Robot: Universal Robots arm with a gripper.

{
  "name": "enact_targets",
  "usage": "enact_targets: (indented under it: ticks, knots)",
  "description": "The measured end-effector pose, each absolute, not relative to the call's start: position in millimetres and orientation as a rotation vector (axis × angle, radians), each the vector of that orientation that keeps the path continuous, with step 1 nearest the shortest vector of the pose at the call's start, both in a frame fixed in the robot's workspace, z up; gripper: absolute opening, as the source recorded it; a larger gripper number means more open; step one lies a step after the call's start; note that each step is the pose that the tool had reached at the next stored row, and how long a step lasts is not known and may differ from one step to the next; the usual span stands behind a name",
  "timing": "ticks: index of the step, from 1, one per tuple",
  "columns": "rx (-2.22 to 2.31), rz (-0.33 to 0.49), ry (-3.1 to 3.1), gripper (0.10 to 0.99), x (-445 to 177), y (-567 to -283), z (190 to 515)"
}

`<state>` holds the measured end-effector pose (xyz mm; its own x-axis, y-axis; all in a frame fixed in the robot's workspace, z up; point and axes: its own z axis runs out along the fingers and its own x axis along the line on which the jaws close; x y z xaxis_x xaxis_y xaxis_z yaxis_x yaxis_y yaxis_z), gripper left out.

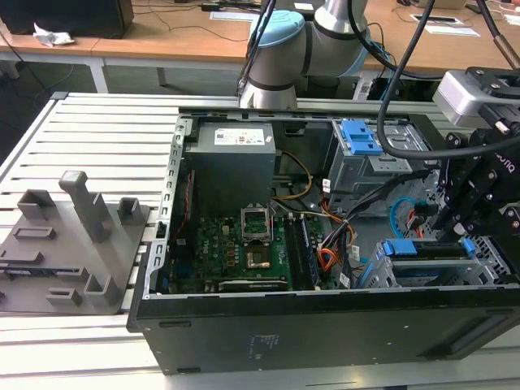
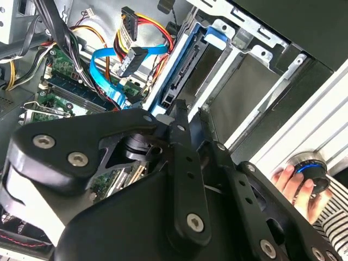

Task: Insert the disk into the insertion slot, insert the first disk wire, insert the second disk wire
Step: 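Insert the first disk wire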

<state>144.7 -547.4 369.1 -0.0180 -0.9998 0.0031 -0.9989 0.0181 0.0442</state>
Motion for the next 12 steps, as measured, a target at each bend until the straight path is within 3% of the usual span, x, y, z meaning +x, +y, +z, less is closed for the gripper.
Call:
enact_targets:
  ticks: [4,12]
  knots:
    - [2.176,-0.048,-2.216,0.239,168,-542,368]
    - [2.176,-0.049,-2.216,0.239,178,-502,364]
